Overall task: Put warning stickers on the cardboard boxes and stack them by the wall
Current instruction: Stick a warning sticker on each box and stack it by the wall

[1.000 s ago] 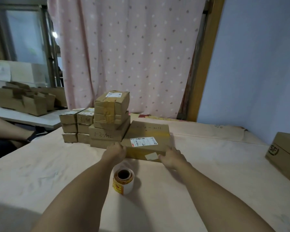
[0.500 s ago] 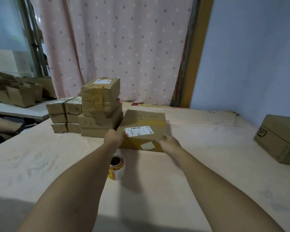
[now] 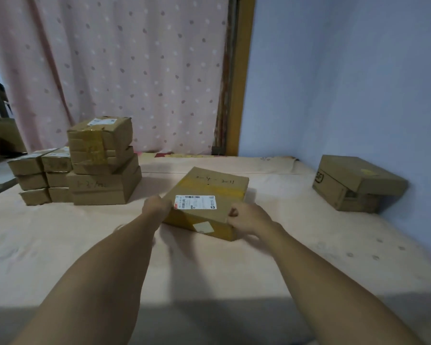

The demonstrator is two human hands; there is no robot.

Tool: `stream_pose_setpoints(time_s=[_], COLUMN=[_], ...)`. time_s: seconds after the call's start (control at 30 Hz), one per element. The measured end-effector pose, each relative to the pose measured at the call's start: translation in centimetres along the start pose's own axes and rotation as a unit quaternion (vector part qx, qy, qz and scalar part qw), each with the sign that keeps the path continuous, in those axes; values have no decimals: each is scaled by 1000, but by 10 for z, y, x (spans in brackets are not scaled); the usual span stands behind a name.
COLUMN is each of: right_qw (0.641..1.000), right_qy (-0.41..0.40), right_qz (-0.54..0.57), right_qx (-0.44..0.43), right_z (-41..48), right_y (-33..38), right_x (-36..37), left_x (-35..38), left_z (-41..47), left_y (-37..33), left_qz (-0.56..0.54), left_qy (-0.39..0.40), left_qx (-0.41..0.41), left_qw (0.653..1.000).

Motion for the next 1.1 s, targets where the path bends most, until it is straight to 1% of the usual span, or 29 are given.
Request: stream_pose_setpoints(time_s=[0.07,0.17,0.3,0.33,0.37,0.43,0.5,0.57,0.63,0.8,0.9,0.97,1.1], right_qw=[999,997,994,993,993,996,996,989,989,986,983,980,981], right_qy=[11,30,90,95,83,26,-21,-6,24,16,60,75,4], right_qz=[-40,-59,10,28,44,38,-43,-112,-110,-110,-97,-99,-94], right_qx=[-19,-32,-62,-69,-76,-75,-79,-95,-97,-126,-140,-153,-171], right_z=[-9,-16,-21,-21,-19,-14,-7,-2,-1,-5,-7,-9,-13], right_y=[3,9,22,26,30,32,31,31,29,32,40,45,58], right_x=[-5,-13,-10,-7,-7,-11,-11,0,12,12,12,16,19], left_x=[6,11,15,18,21,26,28,26,27,31,27,24,18], left_z=[-2,-6,-20,-24,-27,-33,-34,-35,-32,-18,-8,-3,0], left_y=[2,-1,-6,-7,-8,-12,-15,-16,-13,-4,-4,-5,-12], left_qz=[2,-4,12,10,4,-4,-21,-33,-39,-100,-128,-123,-60], left_qy=[-2,-16,-58,-61,-58,-49,-35,-19,1,16,11,12,18], left_qx=[1,11,-36,-50,-63,-72,-74,-61,-35,8,18,20,51], left_qw=[1000,1000,998,997,996,996,996,997,999,995,992,992,997])
Point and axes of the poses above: each hand's wrist, its own z-axis towards the middle knuckle, its own x-axis out of the palm, y = z × x, the point moved 7 cm from there along z, towards the middle knuckle, and after that the axes turned 5 degrees about -z, right-handed, at the moved point
